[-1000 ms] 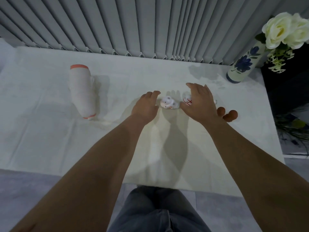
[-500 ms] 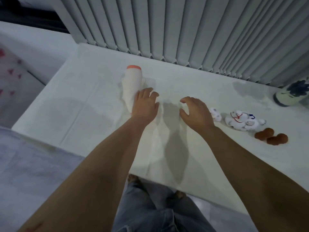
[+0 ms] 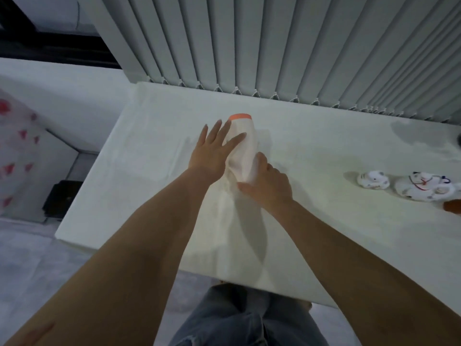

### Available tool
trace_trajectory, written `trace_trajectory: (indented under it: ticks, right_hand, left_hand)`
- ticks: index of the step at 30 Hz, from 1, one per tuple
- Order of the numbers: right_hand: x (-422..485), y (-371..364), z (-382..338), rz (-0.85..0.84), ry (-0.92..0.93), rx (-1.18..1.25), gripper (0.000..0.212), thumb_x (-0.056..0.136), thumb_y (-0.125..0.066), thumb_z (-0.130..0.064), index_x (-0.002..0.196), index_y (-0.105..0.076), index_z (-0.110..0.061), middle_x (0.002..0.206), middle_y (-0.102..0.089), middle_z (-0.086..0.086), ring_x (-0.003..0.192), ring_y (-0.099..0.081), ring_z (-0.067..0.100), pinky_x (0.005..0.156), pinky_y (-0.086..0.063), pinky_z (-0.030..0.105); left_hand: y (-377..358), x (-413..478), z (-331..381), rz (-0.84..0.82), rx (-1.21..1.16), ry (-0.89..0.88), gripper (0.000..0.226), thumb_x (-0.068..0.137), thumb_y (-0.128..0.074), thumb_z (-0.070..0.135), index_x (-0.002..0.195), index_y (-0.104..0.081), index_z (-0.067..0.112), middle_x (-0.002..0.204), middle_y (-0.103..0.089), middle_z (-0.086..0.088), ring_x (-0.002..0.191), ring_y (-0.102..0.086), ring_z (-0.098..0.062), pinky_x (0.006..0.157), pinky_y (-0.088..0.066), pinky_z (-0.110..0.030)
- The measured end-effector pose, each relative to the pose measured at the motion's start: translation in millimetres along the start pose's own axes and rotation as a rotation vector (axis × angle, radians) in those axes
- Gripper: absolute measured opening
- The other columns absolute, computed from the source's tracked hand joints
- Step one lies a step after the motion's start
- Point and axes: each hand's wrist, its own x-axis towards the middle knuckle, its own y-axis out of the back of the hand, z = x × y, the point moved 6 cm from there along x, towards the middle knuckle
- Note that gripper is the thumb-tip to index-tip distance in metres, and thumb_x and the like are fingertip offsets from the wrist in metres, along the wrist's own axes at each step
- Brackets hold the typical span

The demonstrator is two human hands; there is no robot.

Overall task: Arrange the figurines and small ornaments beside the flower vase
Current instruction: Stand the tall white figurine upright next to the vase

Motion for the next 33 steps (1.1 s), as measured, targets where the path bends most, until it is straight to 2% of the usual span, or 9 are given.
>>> trace_trajectory:
  ticks: [5,9,12,19,22,24,26,30,33]
  right_hand:
    - [2,-7,-6,0.111,-0.066,-0.061,0.095,0.074,-0.066,-0.055,0.146,-0.024,-0.007,0.109,-0.063,0.013,0.094,-0.065,0.033,0.075,-0.047,0.038]
    - [6,-9,-2,0.067,-0.127,0.045,0.09,0.076,-0.068,-0.046,0.145,-0.022,-0.01,0.116,-0.057,0.016,0.101,-0.06,0.036,0.084,-0.048,0.041]
    - [7,4,10,0.089,-0.139,0.215,0.077,0.078,-0.066,-0.046,0.138,-0.031,-0.014,0.121,-0.058,0.014,0.107,-0.058,0.036,0.086,-0.049,0.042]
    - [13,54,23,0.12,-0.089,0.288,0.061,0.077,-0.07,-0.048,0.124,-0.048,-0.016,0.102,-0.069,0.004,0.093,-0.064,0.029,0.072,-0.042,0.03]
    - [15,77,25,0.135,-0.087,0.265,0.055,0.075,-0.069,-0.053,0.116,-0.052,-0.021,0.083,-0.064,-0.005,0.081,-0.058,0.022,0.068,-0.038,0.029]
    - [17,94,27,0.182,-0.069,0.253,0.054,0.073,-0.069,-0.057,0.111,-0.055,-0.022,0.085,-0.065,-0.006,0.079,-0.055,0.021,0.068,-0.037,0.028]
    - [17,111,29,0.241,-0.061,0.289,0.052,0.073,-0.07,-0.059,0.106,-0.058,-0.021,0.088,-0.067,-0.004,0.082,-0.058,0.021,0.072,-0.041,0.029]
    - [16,136,27,0.33,-0.071,0.408,0.043,0.073,-0.07,-0.061,0.081,-0.05,-0.023,0.07,-0.058,-0.008,0.072,-0.057,0.017,0.066,-0.041,0.029]
    - [14,148,29,0.332,-0.087,0.373,0.044,0.075,-0.068,-0.061,0.072,-0.043,-0.025,0.063,-0.05,-0.011,0.063,-0.051,0.011,0.056,-0.034,0.028]
  left_hand:
    - [-18,11,5,-0.045,0.075,-0.097,0.092,0.091,-0.06,0.026,0.153,0.007,0.035,0.164,0.009,-0.011,0.152,0.007,-0.031,0.123,0.001,-0.052]
    - [-20,20,4,0.004,0.142,-0.168,0.099,0.087,-0.065,0.038,0.154,0.008,0.029,0.165,0.01,-0.006,0.153,0.005,-0.029,0.122,-0.002,-0.054]
    - [-17,26,4,0.006,0.136,-0.181,0.1,0.086,-0.064,0.045,0.155,0.005,0.024,0.166,0.006,-0.002,0.153,0.003,-0.028,0.122,-0.002,-0.054]
    - [-11,38,8,0.016,-0.115,-0.144,0.096,0.079,-0.069,0.047,0.154,-0.016,0.018,0.164,-0.016,-0.001,0.152,-0.012,-0.027,0.122,-0.007,-0.053]
    - [-8,39,12,0.044,-0.303,-0.111,0.094,0.071,-0.075,0.041,0.149,-0.031,0.015,0.158,-0.031,-0.003,0.148,-0.024,-0.027,0.12,-0.019,-0.053]
    - [-1,39,15,0.101,-0.425,-0.101,0.088,0.064,-0.073,0.039,0.142,-0.042,0.013,0.148,-0.047,-0.006,0.141,-0.039,-0.029,0.113,-0.032,-0.054]
    - [10,40,17,0.14,-0.532,-0.097,0.083,0.061,-0.069,0.046,0.135,-0.049,0.013,0.133,-0.059,-0.006,0.127,-0.052,-0.029,0.104,-0.042,-0.044]
    - [25,38,32,-0.065,-0.747,-0.034,0.065,0.064,-0.079,0.047,0.121,-0.057,0.025,0.111,-0.067,0.005,0.099,-0.061,-0.017,0.081,-0.05,-0.031]
    - [23,33,48,-0.16,-0.834,-0.014,0.059,0.066,-0.081,0.04,0.118,-0.058,0.024,0.107,-0.068,0.004,0.096,-0.064,-0.017,0.078,-0.05,-0.03]
